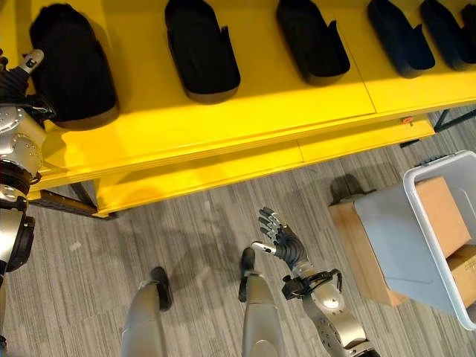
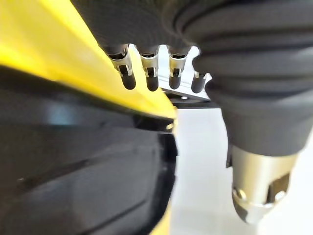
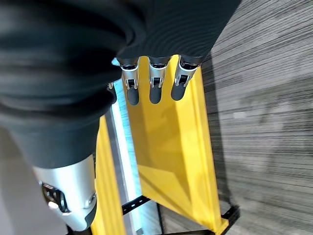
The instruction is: Move parts from the plastic box to the shelf.
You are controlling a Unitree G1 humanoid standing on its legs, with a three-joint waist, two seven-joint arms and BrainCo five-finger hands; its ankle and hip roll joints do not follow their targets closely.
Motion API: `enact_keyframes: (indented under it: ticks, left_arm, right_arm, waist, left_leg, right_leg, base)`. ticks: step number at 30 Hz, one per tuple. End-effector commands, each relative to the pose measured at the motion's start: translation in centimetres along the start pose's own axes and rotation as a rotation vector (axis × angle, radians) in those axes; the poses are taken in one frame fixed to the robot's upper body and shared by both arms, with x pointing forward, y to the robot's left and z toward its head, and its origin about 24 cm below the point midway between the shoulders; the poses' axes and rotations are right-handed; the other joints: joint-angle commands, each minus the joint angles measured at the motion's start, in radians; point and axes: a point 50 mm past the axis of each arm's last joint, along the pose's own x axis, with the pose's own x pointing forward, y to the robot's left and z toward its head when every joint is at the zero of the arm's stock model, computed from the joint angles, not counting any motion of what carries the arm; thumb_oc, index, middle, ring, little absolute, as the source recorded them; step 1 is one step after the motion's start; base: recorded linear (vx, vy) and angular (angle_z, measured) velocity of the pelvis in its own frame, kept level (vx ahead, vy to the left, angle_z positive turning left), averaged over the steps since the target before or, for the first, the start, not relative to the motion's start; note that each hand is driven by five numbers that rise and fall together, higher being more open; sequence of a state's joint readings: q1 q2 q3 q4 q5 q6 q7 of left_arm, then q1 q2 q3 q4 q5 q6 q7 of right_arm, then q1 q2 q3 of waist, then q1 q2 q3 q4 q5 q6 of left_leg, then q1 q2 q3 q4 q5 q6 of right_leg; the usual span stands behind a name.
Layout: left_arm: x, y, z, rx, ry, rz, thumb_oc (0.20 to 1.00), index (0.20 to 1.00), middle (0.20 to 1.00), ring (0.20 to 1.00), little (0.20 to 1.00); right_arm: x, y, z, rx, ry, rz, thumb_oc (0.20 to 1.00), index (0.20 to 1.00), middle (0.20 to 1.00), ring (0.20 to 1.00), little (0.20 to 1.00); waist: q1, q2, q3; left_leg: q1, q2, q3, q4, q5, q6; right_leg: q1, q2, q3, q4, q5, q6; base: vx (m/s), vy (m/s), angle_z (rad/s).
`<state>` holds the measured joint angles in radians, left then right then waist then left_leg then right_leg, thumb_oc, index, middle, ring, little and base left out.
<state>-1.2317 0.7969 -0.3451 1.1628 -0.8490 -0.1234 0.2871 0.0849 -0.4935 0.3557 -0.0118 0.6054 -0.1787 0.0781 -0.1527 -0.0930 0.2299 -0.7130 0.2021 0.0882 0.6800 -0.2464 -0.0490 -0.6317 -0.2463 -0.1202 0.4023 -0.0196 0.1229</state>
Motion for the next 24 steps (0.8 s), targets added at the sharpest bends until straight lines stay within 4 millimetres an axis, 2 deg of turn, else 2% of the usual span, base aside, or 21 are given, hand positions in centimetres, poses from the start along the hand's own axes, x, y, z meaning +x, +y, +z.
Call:
enact_keyframes:
  ticks: [1, 2, 4, 6, 8, 12, 15, 16, 19, 21, 23, 24]
  left_arm:
    - [0.3, 1.3, 4.0, 0.07, -0.199, -0.01, 1.0, 1.0, 1.0, 1.0, 1.0]
    - [0.2, 1.1, 4.9, 0.144, -0.245, -0.025, 1.0, 1.0, 1.0, 1.0, 1.0]
    - [0.1, 1.1, 5.4, 0.193, -0.28, -0.039, 1.0, 1.0, 1.0, 1.0, 1.0]
    - [-0.2, 0.9, 6.8, 0.312, -0.358, -0.055, 1.0, 1.0, 1.0, 1.0, 1.0]
    - [-1.1, -0.2, 7.7, 0.422, -0.468, -0.105, 1.0, 1.0, 1.0, 1.0, 1.0]
    - [-3.3, -1.8, 7.4, 0.509, -0.61, -0.21, 1.0, 1.0, 1.0, 1.0, 1.0]
    - [-5.1, -1.4, 5.9, 0.557, -0.665, -0.271, 1.0, 1.0, 1.0, 1.0, 1.0]
    - [-6.5, -0.8, 3.4, 0.552, -0.635, -0.331, 1.0, 1.0, 1.0, 1.0, 1.0]
    - [-8.2, -0.3, 0.6, 0.525, -0.576, -0.42, 1.0, 1.0, 1.0, 1.0, 1.0]
    - [-9.7, -0.1, -1.4, 0.419, -0.508, -0.479, 1.0, 1.0, 1.0, 1.0, 1.0]
    - [-12.6, 0.1, -4.9, 0.314, -0.388, -0.576, 1.0, 1.0, 1.0, 1.0, 1.0]
    - [-13.3, 0.0, -5.7, 0.283, -0.362, -0.583, 1.0, 1.0, 1.0, 1.0, 1.0]
  right_arm:
    - [-0.9, -1.6, 1.6, -0.063, -0.046, -0.01, 1.0, 1.0, 1.0, 1.0, 1.0]
    - [-0.9, -1.7, 1.7, -0.065, -0.047, -0.009, 1.0, 1.0, 1.0, 1.0, 1.0]
    - [-0.9, -1.8, 1.6, -0.063, -0.048, -0.009, 1.0, 1.0, 1.0, 1.0, 1.0]
    - [-1.0, -1.7, 1.8, -0.063, -0.058, -0.001, 1.0, 1.0, 1.0, 1.0, 1.0]
    - [-1.0, -1.8, 2.0, -0.059, -0.073, 0.002, 1.0, 1.0, 1.0, 1.0, 1.0]
    - [-1.2, -2.0, 2.0, -0.059, -0.08, -0.011, 1.0, 1.0, 1.0, 1.0, 1.0]
    - [-1.5, -2.3, 1.9, -0.07, -0.076, -0.03, 1.0, 1.0, 1.0, 1.0, 1.0]
    - [-1.7, -2.5, 2.0, -0.072, -0.081, -0.043, 1.0, 1.0, 1.0, 1.0, 1.0]
    - [-1.7, -2.7, 2.0, -0.07, -0.085, -0.059, 1.0, 1.0, 1.0, 1.0, 1.0]
    - [-1.6, -2.6, 2.0, -0.073, -0.086, -0.057, 1.0, 1.0, 1.0, 1.0, 1.0]
    - [-1.7, -2.7, 1.9, -0.073, -0.086, -0.072, 1.0, 1.0, 1.0, 1.0, 1.0]
    - [-1.7, -2.6, 1.9, -0.075, -0.087, -0.075, 1.0, 1.0, 1.0, 1.0, 1.0]
  waist:
    - [0.006, 0.022, -0.051]
    - [0.007, 0.02, -0.046]
    - [0.011, 0.023, -0.042]
    - [0.017, 0.026, -0.037]
    - [0.027, 0.028, -0.022]
    - [0.041, 0.03, 0.001]
    - [0.048, 0.035, 0.013]
    - [0.055, 0.039, 0.019]
    - [0.065, 0.045, 0.023]
    - [0.068, 0.05, 0.025]
    - [0.072, 0.059, 0.016]
    - [0.072, 0.062, 0.012]
  left_leg:
    - [0.042, 0.041, -0.091, -0.054, 0.051, -0.072]
    - [0.043, 0.033, -0.087, -0.069, 0.088, -0.067]
    - [0.06, 0.03, -0.089, -0.081, 0.095, -0.069]
    - [0.076, 0.028, -0.09, -0.092, 0.101, -0.072]
    - [0.105, 0.025, -0.091, -0.108, 0.108, -0.075]
    - [0.139, 0.021, -0.092, -0.133, 0.121, -0.08]
    - [0.177, 0.023, -0.088, -0.16, 0.131, -0.083]
    - [0.21, 0.024, -0.083, -0.179, 0.136, -0.085]
    - [0.255, 0.025, -0.078, -0.207, 0.145, -0.088]
    - [0.299, 0.026, -0.072, -0.242, 0.157, -0.09]
    - [0.371, 0.031, -0.062, -0.311, 0.186, -0.096]
    - [0.385, 0.033, -0.063, -0.324, 0.192, -0.097]
  right_leg:
    - [0.039, -0.077, 0.055, 0.068, 0.005, 0.074]
    - [0.044, -0.083, 0.049, 0.053, 0.032, 0.065]
    - [0.062, -0.088, 0.045, 0.048, 0.032, 0.065]
    - [0.08, -0.09, 0.042, 0.042, 0.032, 0.066]
    - [0.103, -0.094, 0.039, 0.038, 0.03, 0.065]
    - [0.134, -0.095, 0.034, 0.028, 0.031, 0.063]
    - [0.163, -0.094, 0.035, 0.015, 0.033, 0.062]
    - [0.191, -0.093, 0.036, 0.002, 0.034, 0.061]
    - [0.229, -0.092, 0.034, -0.016, 0.035, 0.062]
    - [0.267, -0.091, 0.032, -0.04, 0.039, 0.063]
    - [0.333, -0.087, 0.017, -0.081, 0.041, 0.062]
    - [0.345, -0.085, 0.012, -0.088, 0.042, 0.062]
  base:
    - [-0.11, -0.035, 0.06]
    - [-0.11, -0.027, 0.07]
    - [-0.06, -0.016, 0.13]
    - [-0.01, -0.023, 0.15]
    - [-0.02, -0.025, 0.09]
    - [-0.02, -0.019, 0.09]
    - [-0.01, -0.006, 0.06]
    - [0.0, 0.0, 0.0]
    - [0.03, -0.007, -0.06]
    - [0.07, -0.028, -0.03]
    - [0.12, -0.063, -0.08]
    - [0.1, -0.041, -0.09]
